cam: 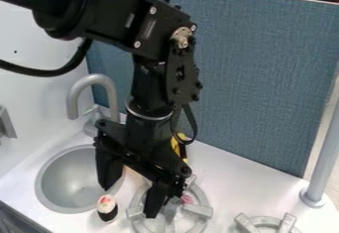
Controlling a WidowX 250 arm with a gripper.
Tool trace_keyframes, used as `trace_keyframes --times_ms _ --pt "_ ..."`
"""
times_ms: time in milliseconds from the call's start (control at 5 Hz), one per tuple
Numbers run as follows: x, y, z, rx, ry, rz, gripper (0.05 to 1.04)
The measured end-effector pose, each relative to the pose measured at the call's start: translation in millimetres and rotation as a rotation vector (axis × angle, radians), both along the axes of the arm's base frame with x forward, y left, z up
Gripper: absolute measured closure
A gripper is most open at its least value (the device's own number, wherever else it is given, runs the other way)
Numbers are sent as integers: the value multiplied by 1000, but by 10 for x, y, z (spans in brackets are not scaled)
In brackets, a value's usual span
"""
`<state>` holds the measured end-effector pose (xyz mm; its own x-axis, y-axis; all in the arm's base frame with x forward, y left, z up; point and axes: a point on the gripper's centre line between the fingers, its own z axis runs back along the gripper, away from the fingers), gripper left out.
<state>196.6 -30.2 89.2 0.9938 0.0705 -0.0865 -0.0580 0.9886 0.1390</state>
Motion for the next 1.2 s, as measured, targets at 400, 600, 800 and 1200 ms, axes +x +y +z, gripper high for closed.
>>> trace_keyframes --times_ms 400,600,800,1200 --pt "97 269 -230 0 28 59 76" --pt "183 572 -506 26 19 82 76" --pt "237 896 -856 17 11 151 76" --pt "358 1208 -1292 21 23 183 76"
